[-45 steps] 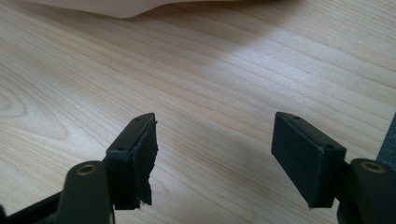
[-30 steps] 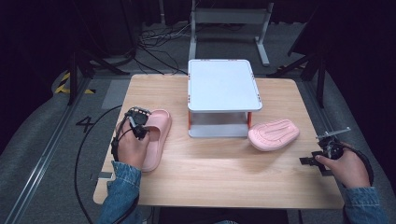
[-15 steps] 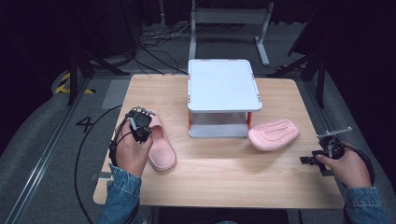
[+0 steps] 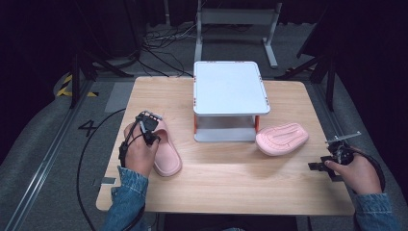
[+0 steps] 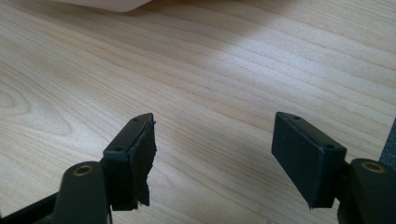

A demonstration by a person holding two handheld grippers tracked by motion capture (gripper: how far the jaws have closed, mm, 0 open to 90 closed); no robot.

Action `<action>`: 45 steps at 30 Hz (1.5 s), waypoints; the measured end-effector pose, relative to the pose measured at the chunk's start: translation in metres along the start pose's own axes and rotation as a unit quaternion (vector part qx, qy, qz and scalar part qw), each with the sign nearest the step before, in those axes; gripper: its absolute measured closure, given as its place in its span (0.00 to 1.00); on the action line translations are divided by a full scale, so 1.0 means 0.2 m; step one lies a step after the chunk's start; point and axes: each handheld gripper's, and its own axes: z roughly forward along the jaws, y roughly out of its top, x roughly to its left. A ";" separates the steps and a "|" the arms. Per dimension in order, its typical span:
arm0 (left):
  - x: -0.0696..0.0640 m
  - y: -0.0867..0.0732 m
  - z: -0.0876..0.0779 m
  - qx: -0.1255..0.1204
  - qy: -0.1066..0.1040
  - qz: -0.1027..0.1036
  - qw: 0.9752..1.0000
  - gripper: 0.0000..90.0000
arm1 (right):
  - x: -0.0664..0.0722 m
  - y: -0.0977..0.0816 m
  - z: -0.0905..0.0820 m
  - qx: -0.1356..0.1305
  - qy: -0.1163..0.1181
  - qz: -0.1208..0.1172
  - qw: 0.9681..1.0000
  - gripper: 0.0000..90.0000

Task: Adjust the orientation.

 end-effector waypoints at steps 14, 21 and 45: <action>-0.09 0.04 -0.23 -0.033 0.004 0.034 0.999 0.91 | 0.00 0.00 -0.01 -0.006 -0.003 0.002 1.000 0.35; -0.21 0.11 -0.37 -0.068 -0.016 0.064 0.996 0.91 | -0.01 -0.03 -0.03 -0.007 -0.005 0.008 1.000 0.35; -0.63 0.42 -0.25 -0.084 -0.069 0.154 0.982 0.89 | -0.02 -0.08 -0.07 -0.019 -0.009 0.012 1.000 0.36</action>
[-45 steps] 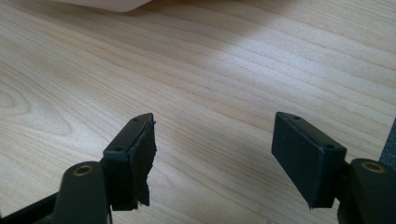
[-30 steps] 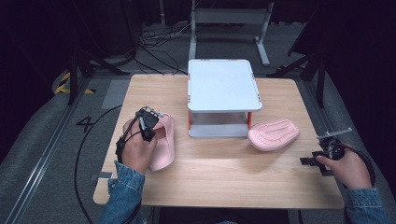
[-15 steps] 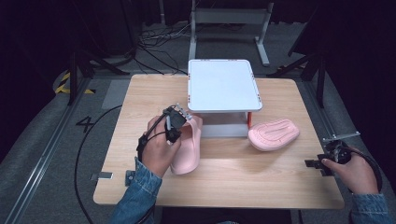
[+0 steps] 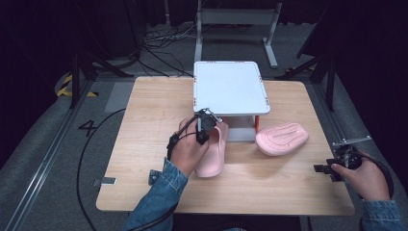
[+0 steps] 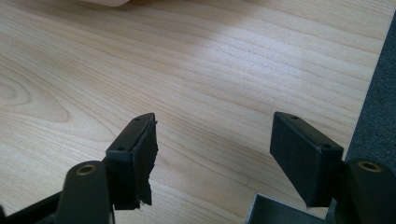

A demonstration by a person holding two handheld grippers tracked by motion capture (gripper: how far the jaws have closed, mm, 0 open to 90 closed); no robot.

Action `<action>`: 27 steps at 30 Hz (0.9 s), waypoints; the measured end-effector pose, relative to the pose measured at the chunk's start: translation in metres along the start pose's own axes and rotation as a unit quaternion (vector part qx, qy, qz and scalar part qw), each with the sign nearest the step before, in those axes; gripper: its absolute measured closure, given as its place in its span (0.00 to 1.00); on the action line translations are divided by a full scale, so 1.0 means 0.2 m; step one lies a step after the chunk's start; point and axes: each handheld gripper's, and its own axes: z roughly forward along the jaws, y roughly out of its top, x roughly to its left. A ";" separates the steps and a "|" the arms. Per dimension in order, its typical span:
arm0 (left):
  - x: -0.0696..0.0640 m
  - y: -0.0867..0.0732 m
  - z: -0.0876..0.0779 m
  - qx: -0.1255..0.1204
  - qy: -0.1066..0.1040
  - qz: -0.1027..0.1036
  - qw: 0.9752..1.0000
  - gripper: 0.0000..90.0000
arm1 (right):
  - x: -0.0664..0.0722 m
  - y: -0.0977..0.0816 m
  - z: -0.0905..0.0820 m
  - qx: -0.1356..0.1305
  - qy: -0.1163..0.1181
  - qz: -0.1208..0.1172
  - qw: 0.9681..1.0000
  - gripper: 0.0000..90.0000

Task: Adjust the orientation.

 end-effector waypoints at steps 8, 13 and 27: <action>-0.01 0.05 0.13 0.010 0.007 0.005 1.000 0.86 | -0.01 -0.05 -0.01 0.004 0.000 0.003 1.000 0.36; -0.04 0.08 0.16 0.011 0.015 0.015 1.000 0.83 | -0.02 -0.09 -0.03 0.006 -0.001 0.002 1.000 0.36; -0.04 0.05 0.16 0.012 0.025 -0.015 0.999 0.82 | -0.01 -0.09 -0.02 0.006 0.000 -0.002 1.000 0.36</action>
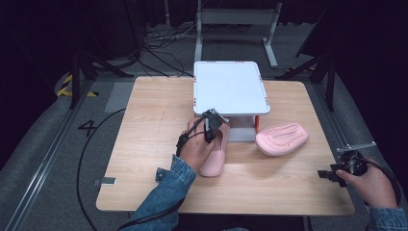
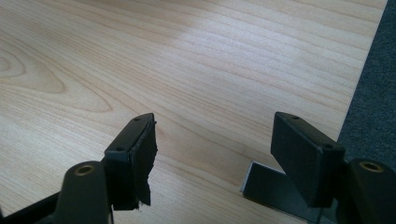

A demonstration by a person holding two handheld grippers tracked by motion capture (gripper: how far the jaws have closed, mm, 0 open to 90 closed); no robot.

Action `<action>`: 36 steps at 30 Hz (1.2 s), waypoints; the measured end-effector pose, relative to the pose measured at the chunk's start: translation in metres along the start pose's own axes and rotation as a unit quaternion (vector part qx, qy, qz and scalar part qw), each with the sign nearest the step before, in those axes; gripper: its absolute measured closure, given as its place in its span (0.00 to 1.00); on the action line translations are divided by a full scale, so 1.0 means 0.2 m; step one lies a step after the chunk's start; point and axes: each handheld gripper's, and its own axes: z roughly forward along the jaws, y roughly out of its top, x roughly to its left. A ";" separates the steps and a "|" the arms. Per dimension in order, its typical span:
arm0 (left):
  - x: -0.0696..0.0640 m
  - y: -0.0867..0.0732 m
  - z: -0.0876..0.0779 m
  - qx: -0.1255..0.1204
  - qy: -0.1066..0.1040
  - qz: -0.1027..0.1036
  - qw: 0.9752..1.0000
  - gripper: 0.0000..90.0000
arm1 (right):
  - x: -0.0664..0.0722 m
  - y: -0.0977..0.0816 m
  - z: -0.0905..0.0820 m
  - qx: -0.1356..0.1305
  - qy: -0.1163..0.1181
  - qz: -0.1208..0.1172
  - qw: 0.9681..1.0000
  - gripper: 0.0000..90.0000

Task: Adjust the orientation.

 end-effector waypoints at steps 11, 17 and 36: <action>-0.05 0.00 -0.01 0.000 0.009 -0.022 1.000 0.80 | 0.00 0.01 0.00 -0.002 0.000 -0.003 1.000 0.36; -0.05 -0.01 -0.02 0.002 -0.011 -0.026 1.000 0.57 | 0.00 0.01 0.00 -0.001 0.002 -0.004 1.000 0.35; 0.09 -0.25 -0.25 0.026 -0.101 -0.070 0.992 0.37 | 0.03 0.10 0.02 -0.010 0.015 -0.003 1.000 0.34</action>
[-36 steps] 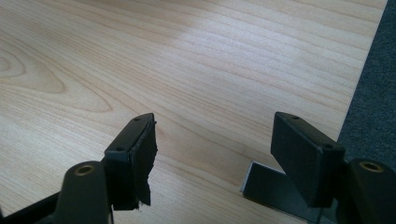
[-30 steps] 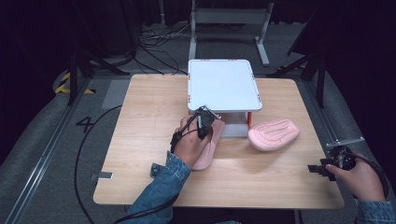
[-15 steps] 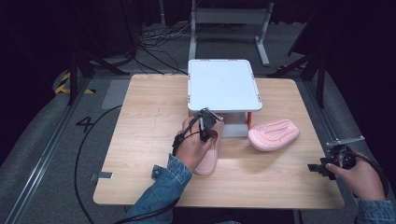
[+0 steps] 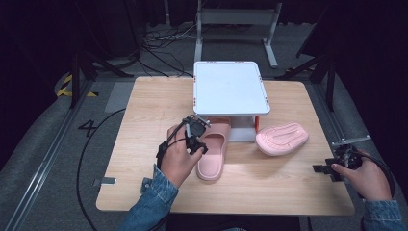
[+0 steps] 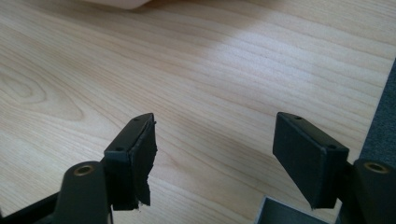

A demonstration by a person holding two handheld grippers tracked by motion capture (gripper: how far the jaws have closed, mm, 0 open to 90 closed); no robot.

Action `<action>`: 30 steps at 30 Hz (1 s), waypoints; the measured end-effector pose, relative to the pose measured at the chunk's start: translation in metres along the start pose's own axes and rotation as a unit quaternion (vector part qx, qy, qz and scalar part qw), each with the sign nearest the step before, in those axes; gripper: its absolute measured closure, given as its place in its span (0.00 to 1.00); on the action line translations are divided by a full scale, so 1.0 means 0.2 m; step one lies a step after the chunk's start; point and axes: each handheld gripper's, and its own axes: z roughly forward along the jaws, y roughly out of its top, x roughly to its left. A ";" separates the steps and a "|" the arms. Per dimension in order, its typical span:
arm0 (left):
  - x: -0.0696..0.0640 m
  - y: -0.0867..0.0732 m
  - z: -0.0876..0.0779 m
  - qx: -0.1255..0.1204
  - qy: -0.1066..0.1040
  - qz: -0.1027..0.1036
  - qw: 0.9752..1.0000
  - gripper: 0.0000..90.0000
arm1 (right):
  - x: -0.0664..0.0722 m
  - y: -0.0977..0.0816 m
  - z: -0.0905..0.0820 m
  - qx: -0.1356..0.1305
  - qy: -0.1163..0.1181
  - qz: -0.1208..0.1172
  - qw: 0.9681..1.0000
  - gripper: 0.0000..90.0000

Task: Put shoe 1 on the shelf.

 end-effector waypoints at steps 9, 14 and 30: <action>-0.04 -0.16 0.04 0.047 -0.070 0.003 0.996 0.40 | 0.01 0.03 0.00 0.020 -0.020 -0.009 1.000 0.28; -0.08 -0.19 0.13 0.090 -0.099 0.010 0.991 0.45 | 0.02 0.06 -0.02 0.016 -0.026 -0.035 0.999 0.31; -0.09 -0.21 0.19 0.101 -0.166 -0.007 0.981 0.49 | 0.05 0.10 0.00 0.016 -0.028 -0.054 0.998 0.34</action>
